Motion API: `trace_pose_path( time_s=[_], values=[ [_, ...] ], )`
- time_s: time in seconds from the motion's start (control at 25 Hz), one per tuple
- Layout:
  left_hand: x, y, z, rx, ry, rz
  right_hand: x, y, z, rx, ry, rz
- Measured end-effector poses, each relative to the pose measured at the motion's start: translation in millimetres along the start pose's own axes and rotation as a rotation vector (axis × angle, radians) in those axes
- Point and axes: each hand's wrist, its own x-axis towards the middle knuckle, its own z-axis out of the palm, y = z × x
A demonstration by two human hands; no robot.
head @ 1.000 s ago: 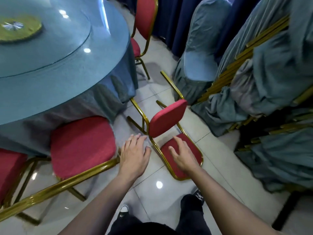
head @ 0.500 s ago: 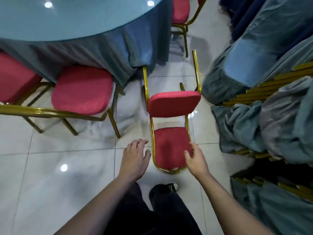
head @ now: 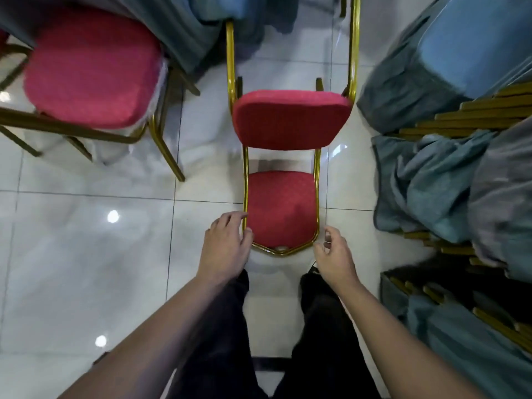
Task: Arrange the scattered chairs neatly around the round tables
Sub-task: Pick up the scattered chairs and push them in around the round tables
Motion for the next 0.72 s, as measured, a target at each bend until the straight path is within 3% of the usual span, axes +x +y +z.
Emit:
trace_pose_path(
  time_s=[0.12,0.28,0.52,0.72],
  values=[
    [39.6,-5.8,73.1,-0.12,0.033,-0.15,74.5,55.7,16.3,-0.035,-0.098,-0.037],
    [109.3,-49.0,194.3,-0.232,0.103,-0.292,212.0,143.9,55.7,-0.138,-0.084,-0.038],
    [218.5,-182.2,407.8,-0.179,-0.016,-0.446,402.6,297.0,153.3,-0.228,-0.068,0.054],
    [269.4,-282.9,499.4,-0.377,0.091,-0.692,468.2,372.0,220.7,-0.064,0.01,0.198]
  ],
)
